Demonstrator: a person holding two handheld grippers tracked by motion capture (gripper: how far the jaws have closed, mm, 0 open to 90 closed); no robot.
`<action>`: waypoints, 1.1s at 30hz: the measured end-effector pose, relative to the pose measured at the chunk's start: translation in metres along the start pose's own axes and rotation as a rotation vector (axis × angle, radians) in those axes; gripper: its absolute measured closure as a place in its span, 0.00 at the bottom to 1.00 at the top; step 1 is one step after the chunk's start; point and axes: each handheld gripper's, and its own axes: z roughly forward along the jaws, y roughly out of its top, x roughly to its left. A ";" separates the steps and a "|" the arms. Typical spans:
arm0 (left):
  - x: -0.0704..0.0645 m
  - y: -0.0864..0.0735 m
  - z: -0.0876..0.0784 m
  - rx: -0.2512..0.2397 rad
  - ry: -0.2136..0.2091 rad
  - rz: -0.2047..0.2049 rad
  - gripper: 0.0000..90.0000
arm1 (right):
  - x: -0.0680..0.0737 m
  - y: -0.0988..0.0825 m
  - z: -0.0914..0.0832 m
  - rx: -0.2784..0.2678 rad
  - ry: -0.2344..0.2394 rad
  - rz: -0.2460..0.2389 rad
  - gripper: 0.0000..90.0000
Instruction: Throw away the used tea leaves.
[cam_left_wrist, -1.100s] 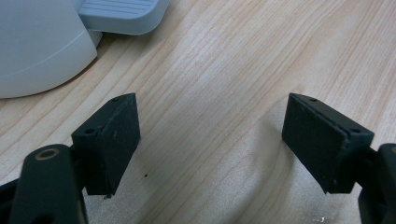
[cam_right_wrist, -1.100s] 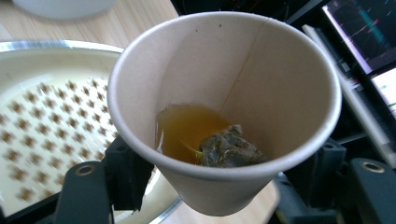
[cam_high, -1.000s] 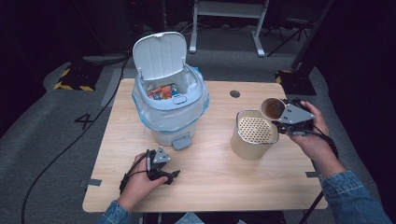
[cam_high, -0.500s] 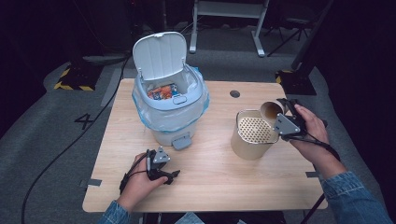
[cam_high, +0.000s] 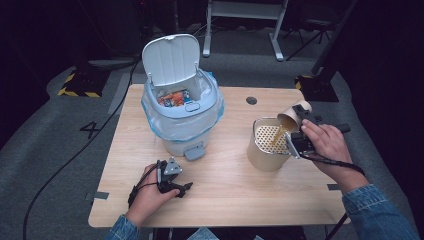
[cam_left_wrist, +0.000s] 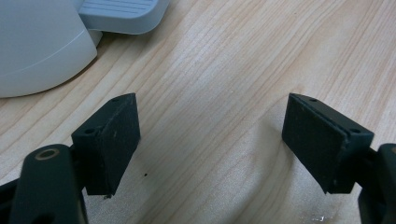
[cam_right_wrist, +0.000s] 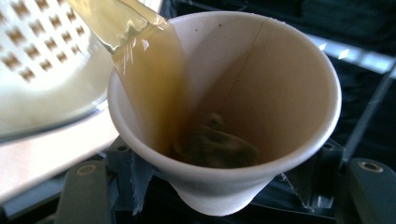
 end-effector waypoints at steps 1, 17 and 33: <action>0.000 0.000 0.000 0.000 0.000 0.000 0.22 | 0.001 0.003 -0.001 0.016 -0.025 -0.049 0.36; 0.000 0.000 0.000 0.000 0.000 0.000 0.22 | 0.007 0.028 -0.010 0.090 -0.220 -0.412 0.37; 0.000 0.000 0.000 0.000 0.001 0.000 0.22 | 0.009 0.029 -0.011 0.093 -0.242 -0.400 0.36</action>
